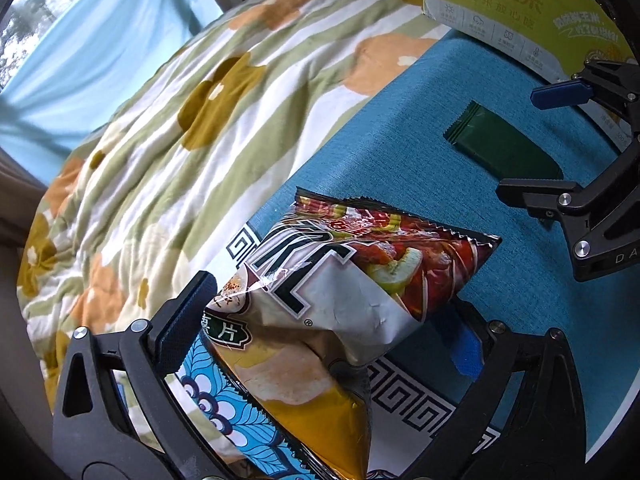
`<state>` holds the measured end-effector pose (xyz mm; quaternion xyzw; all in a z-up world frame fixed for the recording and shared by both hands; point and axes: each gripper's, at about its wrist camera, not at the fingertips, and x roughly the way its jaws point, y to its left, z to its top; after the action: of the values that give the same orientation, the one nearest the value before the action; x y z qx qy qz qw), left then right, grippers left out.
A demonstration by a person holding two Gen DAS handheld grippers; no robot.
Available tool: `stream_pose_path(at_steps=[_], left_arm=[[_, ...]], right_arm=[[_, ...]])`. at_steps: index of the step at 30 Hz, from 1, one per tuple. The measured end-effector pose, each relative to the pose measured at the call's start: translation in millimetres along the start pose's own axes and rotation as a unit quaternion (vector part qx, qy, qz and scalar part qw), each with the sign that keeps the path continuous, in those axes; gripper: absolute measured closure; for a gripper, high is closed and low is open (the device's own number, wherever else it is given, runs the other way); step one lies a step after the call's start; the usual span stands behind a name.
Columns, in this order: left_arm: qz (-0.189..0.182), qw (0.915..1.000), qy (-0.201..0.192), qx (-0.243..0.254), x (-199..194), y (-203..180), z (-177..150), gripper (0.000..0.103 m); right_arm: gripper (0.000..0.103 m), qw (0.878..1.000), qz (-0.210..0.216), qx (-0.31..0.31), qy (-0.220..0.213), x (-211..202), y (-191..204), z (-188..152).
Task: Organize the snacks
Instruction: 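Grasp the white-and-yellow chip bag with the left tool while the right tool grasps the dark green bar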
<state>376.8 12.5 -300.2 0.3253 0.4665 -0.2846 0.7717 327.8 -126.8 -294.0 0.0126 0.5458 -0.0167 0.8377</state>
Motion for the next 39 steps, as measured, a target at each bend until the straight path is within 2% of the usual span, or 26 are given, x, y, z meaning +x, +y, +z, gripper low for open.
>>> stream_pose_path(at_steps=[1, 5, 10, 12, 21, 27, 33, 39], left_arm=[[0.004, 1.0, 0.003, 0.002, 1, 0, 0, 0.015], [0.021, 0.9997, 0.009, 0.006, 1, -3, 0, 0.022], [0.007, 0.9998, 0.01, -0.015, -1, -5, -5, 0.038], [0.005, 0.9997, 0.011, -0.023, -3, -6, -7, 0.039], [0.004, 0.9976, 0.022, -0.066, -10, -11, -15, 0.041], [0.007, 0.994, 0.025, -0.107, -19, -7, -26, 0.041], [0.018, 0.9895, 0.016, -0.142, -41, -3, -35, 0.041], [0.03, 0.9832, -0.005, -0.18, -82, 0, -40, 0.041]], right_arm=[[0.006, 1.0, 0.002, -0.001, 0.001, 1, 1, 0], [0.013, 1.0, 0.009, -0.001, 0.0, 4, 2, -1], [0.021, 1.0, 0.012, -0.007, 0.003, 9, 4, -4], [0.023, 1.0, 0.011, -0.009, 0.0, 10, 4, -3], [0.041, 1.0, 0.008, -0.015, -0.011, 9, 7, 0], [0.061, 0.999, 0.013, -0.034, -0.014, 7, 18, 0], [0.062, 0.999, 0.017, -0.029, -0.019, -1, 20, -4], [0.062, 0.998, 0.035, -0.017, -0.046, -40, 20, -6]])
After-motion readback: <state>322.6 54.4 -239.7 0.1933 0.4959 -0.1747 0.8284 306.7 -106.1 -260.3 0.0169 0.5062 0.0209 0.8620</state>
